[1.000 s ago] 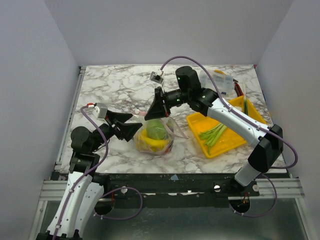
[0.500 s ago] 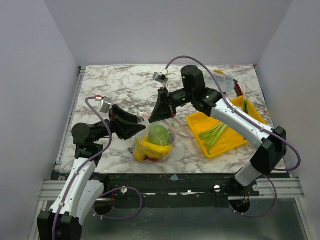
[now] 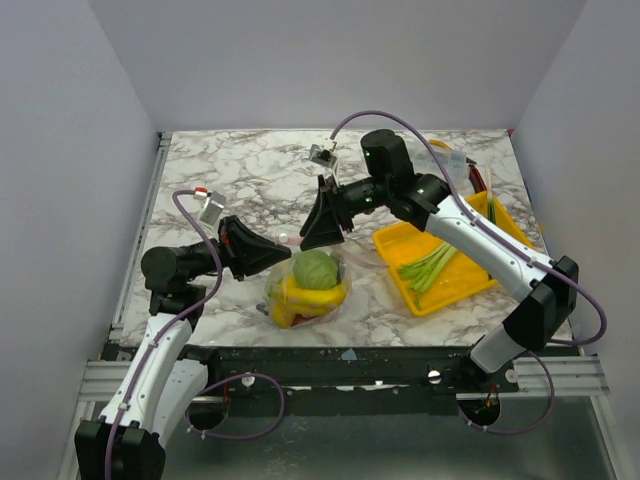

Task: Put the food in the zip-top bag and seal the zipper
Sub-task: Zip the zipper food storage bag at the center of the board.

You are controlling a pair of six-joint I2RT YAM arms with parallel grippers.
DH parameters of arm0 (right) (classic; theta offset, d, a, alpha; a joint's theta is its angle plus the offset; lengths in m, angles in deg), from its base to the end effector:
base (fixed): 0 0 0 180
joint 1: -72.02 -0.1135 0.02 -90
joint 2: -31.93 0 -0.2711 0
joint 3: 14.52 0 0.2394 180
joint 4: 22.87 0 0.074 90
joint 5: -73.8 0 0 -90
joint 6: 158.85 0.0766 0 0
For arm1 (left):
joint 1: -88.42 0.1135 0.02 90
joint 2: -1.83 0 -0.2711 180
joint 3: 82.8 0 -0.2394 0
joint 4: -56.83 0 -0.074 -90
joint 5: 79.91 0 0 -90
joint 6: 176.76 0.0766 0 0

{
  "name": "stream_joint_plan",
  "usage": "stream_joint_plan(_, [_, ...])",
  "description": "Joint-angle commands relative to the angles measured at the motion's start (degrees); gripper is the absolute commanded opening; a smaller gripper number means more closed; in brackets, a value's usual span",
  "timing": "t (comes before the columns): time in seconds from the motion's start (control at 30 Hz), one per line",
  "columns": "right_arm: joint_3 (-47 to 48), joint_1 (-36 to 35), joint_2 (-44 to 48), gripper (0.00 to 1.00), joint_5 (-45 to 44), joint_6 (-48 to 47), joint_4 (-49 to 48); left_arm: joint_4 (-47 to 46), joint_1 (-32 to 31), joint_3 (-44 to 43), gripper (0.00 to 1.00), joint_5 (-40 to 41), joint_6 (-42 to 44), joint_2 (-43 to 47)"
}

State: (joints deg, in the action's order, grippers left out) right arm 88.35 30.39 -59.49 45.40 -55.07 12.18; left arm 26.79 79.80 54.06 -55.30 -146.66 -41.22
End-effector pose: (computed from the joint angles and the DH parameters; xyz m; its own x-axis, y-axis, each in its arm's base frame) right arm 0.2262 0.2912 0.3878 -0.5094 -0.3012 -0.8061 -0.8208 -0.1115 0.5603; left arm 0.1407 -0.0918 0.3521 -0.4777 -0.2920 -0.8286 0.8506 0.0823 -0.5194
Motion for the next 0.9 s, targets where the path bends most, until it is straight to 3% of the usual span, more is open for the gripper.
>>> stream_joint_plan(0.0, [1.9,-0.7,6.1,0.69,-16.4,-6.4,13.1,21.7,0.2,-5.7,0.00,0.7,15.8,5.4])
stream_joint_plan(0.1, [1.8,-4.4,9.0,0.81,-24.9,-10.4,16.4,26.7,0.2,-6.9,0.00,0.5,18.5,5.5])
stream_joint_plan(0.23, [3.5,-10.0,9.2,0.85,-36.3,-16.8,18.3,29.2,0.2,-8.2,0.00,1.0,18.2,5.6])
stream_joint_plan(0.37, [5.1,-10.8,7.6,0.88,-36.6,-20.0,17.1,29.3,0.2,-8.8,0.00,1.0,18.0,6.0])
stream_joint_plan(0.5, [12.2,-10.8,2.4,0.86,-31.3,-21.4,21.6,29.6,0.2,-9.1,0.00,0.8,18.2,5.6])
stream_joint_plan(0.7, [19.7,-10.8,-4.5,0.65,-25.4,-20.7,27.3,30.6,0.2,-9.6,0.00,0.9,18.7,5.4])
stream_joint_plan(0.8, [19.7,-10.8,-5.0,0.43,-25.1,-20.4,27.5,31.9,0.2,-10.1,0.00,1.8,19.1,5.4])
stream_joint_plan(0.87, [19.3,-10.8,-4.6,0.37,-25.5,-19.8,27.1,33.3,0.2,-10.4,0.00,2.5,19.5,5.6])
